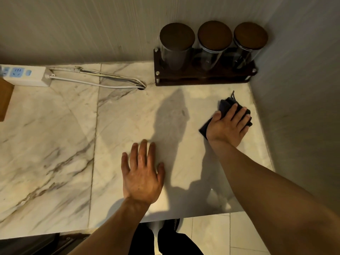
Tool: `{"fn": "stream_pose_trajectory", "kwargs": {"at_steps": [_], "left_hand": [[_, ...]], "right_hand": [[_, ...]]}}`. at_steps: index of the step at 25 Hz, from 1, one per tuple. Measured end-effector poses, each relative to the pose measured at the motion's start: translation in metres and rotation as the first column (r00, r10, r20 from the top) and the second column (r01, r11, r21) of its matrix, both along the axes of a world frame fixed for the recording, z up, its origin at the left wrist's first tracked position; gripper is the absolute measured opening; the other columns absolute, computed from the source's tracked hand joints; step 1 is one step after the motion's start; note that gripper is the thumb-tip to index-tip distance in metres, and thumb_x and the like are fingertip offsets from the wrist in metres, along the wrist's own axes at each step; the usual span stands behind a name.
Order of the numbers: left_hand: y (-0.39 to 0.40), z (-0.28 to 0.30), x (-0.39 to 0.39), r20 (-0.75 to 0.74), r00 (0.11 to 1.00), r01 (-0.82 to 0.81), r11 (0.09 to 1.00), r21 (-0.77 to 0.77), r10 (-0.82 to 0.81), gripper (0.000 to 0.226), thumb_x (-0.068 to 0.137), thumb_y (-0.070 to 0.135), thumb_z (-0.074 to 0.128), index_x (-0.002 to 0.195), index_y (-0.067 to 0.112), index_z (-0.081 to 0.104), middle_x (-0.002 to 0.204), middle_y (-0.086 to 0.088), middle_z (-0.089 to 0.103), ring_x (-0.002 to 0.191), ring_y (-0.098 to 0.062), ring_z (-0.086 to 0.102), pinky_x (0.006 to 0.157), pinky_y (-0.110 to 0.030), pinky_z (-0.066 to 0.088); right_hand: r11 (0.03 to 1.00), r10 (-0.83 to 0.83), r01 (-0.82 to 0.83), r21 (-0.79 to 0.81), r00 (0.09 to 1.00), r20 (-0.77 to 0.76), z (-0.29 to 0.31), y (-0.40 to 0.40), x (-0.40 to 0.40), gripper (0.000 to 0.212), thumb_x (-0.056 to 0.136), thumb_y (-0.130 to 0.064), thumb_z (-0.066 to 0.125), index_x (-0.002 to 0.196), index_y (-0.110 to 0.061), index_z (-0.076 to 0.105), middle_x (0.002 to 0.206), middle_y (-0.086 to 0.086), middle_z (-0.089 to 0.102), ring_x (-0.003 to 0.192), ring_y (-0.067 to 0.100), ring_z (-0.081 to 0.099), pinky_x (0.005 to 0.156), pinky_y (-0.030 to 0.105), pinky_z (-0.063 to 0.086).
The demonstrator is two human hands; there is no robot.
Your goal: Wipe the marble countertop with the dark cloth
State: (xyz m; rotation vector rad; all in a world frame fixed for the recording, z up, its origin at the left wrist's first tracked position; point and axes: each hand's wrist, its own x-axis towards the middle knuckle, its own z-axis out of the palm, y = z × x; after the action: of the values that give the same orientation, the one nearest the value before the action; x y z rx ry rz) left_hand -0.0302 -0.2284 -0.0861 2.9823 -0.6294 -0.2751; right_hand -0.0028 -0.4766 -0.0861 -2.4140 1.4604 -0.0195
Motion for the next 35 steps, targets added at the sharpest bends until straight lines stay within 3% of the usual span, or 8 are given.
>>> {"fn": "stream_pose_trajectory", "kwargs": {"at_steps": [4,11,20,26,30,33,35], "left_hand": [[0.001,-0.001,-0.001,-0.004,1.0,0.004,1.0,-0.03,-0.004,0.063,0.093,0.047,0.028,0.148,0.014,0.029,0.155,-0.011,0.03,0.144,-0.032,0.018,0.115,-0.056,0.013],[0.004,0.002,-0.003,-0.014,1.0,0.016,0.998,-0.066,-0.017,0.064,0.095,0.051,0.018,0.151,0.02,0.015,0.16,-0.008,0.014,0.147,-0.029,0.001,0.117,-0.052,-0.001],[0.004,-0.003,-0.005,0.034,0.999,0.032,0.998,-0.052,-0.031,0.064,0.094,0.05,0.016,0.15,0.018,0.017,0.16,-0.01,0.013,0.146,-0.031,0.005,0.116,-0.053,0.006],[0.003,-0.001,-0.005,0.06,0.998,0.036,0.997,-0.075,-0.032,0.063,0.092,0.047,0.021,0.146,0.015,0.025,0.156,-0.013,0.023,0.143,-0.034,0.015,0.113,-0.057,0.014],[0.003,-0.001,-0.005,0.068,0.997,0.031,0.996,-0.082,-0.026,0.062,0.092,0.046,0.023,0.145,0.014,0.027,0.154,-0.014,0.026,0.142,-0.035,0.017,0.112,-0.058,0.015],[0.003,-0.002,-0.006,0.062,0.998,0.025,0.996,-0.085,-0.02,0.062,0.092,0.046,0.023,0.146,0.014,0.026,0.155,-0.014,0.025,0.143,-0.034,0.015,0.113,-0.056,0.013],[0.003,-0.003,-0.006,0.062,0.998,0.026,0.997,-0.074,-0.021,0.062,0.093,0.046,0.023,0.147,0.015,0.025,0.156,-0.013,0.024,0.143,-0.034,0.014,0.114,-0.055,0.013]], "right_hand": [[0.999,-0.041,0.041,-0.003,0.999,-0.027,0.0,0.012,-0.026,0.064,0.098,-0.045,0.015,0.152,-0.017,-0.001,0.161,0.01,-0.005,0.147,0.027,-0.008,0.119,0.045,-0.003],[0.997,-0.072,0.072,0.002,0.997,-0.037,0.002,0.038,-0.08,0.063,0.099,-0.045,0.017,0.152,-0.017,0.0,0.161,0.009,-0.005,0.147,0.026,-0.009,0.119,0.044,-0.003],[0.996,0.067,-0.069,-0.063,0.997,-0.045,-0.003,0.057,-0.152,0.061,0.099,-0.043,0.02,0.153,-0.019,0.003,0.161,0.007,0.0,0.147,0.024,-0.007,0.119,0.042,-0.001],[0.995,0.013,-0.009,-0.098,0.999,0.038,-0.005,0.061,-0.184,0.062,0.094,-0.039,0.019,0.151,-0.014,0.018,0.159,0.012,0.014,0.147,0.028,0.007,0.119,0.044,0.009],[0.968,0.24,-0.239,-0.078,0.971,0.006,-0.001,0.038,-0.214,0.062,0.093,-0.04,0.02,0.15,-0.016,0.021,0.159,0.008,0.014,0.147,0.024,0.007,0.119,0.042,0.009],[0.842,0.533,-0.539,-0.031,0.839,-0.114,0.006,-0.002,-0.232,0.061,0.093,-0.042,0.02,0.151,-0.022,0.013,0.16,0.001,0.006,0.147,0.018,-0.001,0.12,0.043,0.013],[0.792,0.606,-0.61,0.025,0.78,-0.155,0.008,-0.022,-0.231,0.061,0.092,-0.044,0.02,0.149,-0.029,0.003,0.16,-0.004,-0.001,0.147,0.014,-0.008,0.12,0.042,0.01]]}}
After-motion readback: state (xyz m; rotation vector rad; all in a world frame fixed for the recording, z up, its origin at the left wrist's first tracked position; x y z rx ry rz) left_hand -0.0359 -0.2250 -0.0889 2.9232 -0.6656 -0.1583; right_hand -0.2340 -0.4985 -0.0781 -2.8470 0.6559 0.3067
